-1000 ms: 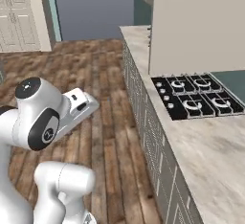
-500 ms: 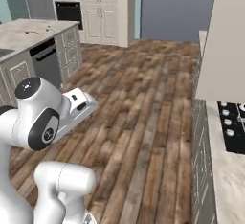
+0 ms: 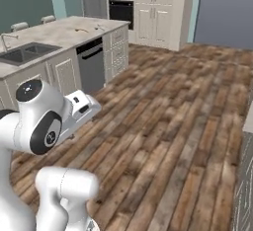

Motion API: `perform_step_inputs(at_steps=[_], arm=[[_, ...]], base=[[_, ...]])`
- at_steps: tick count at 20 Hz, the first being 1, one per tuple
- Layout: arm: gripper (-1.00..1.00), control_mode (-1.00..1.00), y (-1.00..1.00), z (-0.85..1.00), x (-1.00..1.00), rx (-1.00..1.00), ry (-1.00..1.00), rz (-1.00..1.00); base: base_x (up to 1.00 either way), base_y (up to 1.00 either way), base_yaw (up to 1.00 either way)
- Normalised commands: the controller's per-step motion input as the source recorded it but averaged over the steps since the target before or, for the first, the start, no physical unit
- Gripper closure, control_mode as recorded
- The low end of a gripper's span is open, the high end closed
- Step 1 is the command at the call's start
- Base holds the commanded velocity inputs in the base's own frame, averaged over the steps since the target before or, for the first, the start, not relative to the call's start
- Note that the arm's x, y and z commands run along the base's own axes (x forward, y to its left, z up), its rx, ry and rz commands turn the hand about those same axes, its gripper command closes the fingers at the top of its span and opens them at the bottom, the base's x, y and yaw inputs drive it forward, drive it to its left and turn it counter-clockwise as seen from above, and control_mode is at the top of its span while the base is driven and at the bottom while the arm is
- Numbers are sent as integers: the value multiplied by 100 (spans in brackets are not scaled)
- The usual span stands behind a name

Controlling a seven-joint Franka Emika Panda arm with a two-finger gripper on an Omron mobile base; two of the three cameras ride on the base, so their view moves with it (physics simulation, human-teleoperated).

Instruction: Organize the utensils by type. Pick up the wooden spoons from the counter and place them in the open cabinet. Then pick up the metallic utensils from the counter and place them in the open drawer.

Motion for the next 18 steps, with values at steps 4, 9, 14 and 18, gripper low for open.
perform_step_inputs(at_steps=[4, 9, 14, 18], arm=[[-100, 100, 0, 0, 0, 0, 0, 0], [-100, 100, 0, 0, 0, 0, 0, 0], [-100, 100, 0, 0, 0, 0, 0, 0], [-100, 100, 0, 0, 0, 0, 0, 0]], base=[[78, 26, 24], [97, 19, 21], [100, 11, 17], [100, 8, 20]])
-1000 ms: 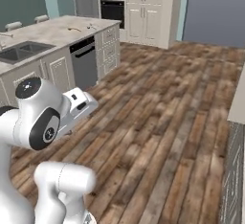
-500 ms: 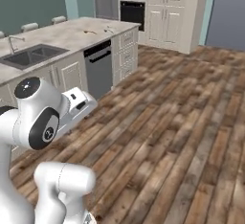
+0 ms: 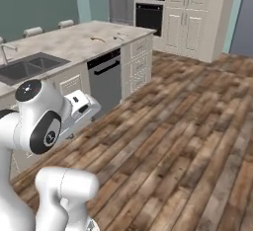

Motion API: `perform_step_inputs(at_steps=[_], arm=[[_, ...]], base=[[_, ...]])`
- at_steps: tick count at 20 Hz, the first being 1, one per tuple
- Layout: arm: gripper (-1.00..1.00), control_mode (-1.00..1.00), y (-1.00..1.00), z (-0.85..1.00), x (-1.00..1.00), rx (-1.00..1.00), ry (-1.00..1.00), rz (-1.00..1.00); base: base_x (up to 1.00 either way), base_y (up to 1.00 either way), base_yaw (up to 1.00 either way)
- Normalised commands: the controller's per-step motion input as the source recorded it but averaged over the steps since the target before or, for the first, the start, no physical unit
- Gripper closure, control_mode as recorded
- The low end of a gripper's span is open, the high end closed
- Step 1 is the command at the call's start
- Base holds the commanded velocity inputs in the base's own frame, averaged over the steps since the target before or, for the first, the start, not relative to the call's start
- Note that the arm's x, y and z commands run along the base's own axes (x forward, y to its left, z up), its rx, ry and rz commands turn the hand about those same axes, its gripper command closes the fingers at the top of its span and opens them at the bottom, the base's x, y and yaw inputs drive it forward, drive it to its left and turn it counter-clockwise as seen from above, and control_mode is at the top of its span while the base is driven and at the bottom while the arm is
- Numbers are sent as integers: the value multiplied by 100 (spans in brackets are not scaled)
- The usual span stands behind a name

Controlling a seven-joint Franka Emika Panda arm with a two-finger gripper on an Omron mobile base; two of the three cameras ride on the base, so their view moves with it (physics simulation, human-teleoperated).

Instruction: Organize the utensils by type. Pick up the wooden spoons from the counter and place them in the open cabinet. Then pick up the metallic utensils from the counter and place them in the open drawer.

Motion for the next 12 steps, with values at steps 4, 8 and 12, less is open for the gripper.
perform_step_inputs(at_steps=[4, 8, 12], arm=[[-100, 100, 0, 0, 0, 0, 0, 0], [-100, 100, 0, 0, 0, 0, 0, 0], [-100, 100, 0, 0, 0, 0, 0, 0]], base=[[100, 0, 22], [100, 0, 23], [100, 0, 25]])
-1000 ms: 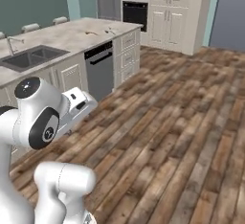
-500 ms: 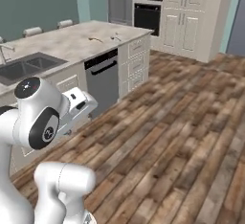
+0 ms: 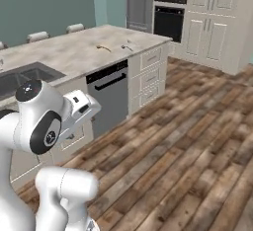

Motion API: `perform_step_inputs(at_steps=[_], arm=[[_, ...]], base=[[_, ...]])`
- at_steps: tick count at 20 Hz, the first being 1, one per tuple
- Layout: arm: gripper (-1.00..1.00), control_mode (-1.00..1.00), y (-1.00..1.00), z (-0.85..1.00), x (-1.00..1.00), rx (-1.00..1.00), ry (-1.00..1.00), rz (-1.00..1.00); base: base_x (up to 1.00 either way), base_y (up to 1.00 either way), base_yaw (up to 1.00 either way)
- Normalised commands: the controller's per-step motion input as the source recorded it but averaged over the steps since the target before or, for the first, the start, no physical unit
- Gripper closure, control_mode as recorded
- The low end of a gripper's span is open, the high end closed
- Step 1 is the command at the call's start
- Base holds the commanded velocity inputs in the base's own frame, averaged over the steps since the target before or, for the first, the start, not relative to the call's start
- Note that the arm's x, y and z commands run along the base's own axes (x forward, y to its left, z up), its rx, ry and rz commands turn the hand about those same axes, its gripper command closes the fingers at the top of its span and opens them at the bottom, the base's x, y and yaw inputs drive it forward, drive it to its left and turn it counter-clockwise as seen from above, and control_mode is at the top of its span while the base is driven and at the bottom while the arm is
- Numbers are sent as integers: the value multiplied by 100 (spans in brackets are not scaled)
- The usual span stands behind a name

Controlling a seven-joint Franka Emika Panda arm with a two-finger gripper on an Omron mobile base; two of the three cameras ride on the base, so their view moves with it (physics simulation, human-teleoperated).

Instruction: Organize the utensils by type. Pick up the wooden spoons from the counter and place them in the open cabinet. Then pick up the metallic utensils from the counter and place them in the open drawer.

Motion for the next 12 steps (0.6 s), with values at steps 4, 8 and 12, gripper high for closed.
perform_step_inputs(at_steps=[4, 8, 12], arm=[[-100, 100, 0, 0, 0, 0, 0, 0], [-100, 100, 0, 0, 0, 0, 0, 0], [-100, 100, 0, 0, 0, 0, 0, 0]], base=[[100, 0, 30], [100, 0, 36], [100, -6, 31]])
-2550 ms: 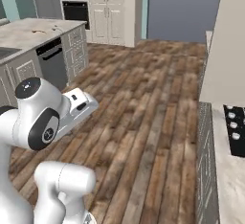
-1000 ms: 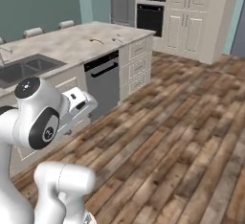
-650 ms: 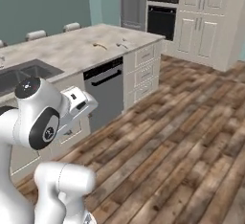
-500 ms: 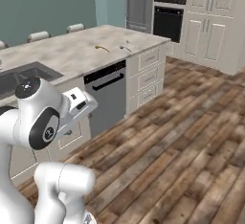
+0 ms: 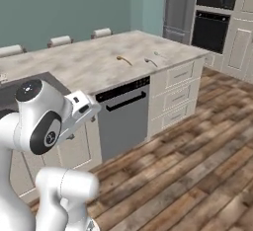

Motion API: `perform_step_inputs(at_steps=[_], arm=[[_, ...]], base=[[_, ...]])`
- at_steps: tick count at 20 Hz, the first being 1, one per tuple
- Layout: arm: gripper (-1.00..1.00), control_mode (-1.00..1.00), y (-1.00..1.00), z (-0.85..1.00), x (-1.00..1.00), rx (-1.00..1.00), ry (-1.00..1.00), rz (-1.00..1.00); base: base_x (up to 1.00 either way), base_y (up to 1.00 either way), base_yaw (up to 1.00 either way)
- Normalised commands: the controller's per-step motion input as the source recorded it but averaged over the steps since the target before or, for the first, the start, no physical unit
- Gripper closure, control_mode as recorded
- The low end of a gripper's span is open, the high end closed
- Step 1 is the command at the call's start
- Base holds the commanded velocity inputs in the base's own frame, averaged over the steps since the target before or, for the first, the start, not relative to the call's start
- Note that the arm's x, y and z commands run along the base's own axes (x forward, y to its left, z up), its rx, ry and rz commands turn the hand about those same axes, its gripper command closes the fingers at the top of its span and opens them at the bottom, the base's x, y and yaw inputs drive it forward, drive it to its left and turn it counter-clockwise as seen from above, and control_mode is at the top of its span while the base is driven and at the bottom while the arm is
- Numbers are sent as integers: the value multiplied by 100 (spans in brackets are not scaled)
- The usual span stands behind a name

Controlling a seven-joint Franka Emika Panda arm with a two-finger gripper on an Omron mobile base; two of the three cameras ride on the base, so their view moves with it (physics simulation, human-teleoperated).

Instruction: Organize the utensils by type. Pick up the wooden spoons from the counter and place them in the open cabinet. Then pick up the metallic utensils from the counter and place them in the open drawer.

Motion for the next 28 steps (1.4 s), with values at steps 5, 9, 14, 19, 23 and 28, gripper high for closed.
perform_step_inputs(at_steps=[5, 9, 14, 19, 23, 28], arm=[[-100, 100, 0, 0, 0, 0, 0, 0], [-100, 100, 0, 0, 0, 0, 0, 0], [-100, 100, 0, 0, 0, 0, 0, 0], [-100, 100, 0, 0, 0, 0, 0, 0], [-100, 100, 0, 0, 0, 0, 0, 0], [-100, 100, 0, 0, 0, 0, 0, 0]], base=[[100, -31, 26], [100, -43, 25], [95, -44, 25], [69, -49, 26], [39, -54, 30], [29, -48, 30]])
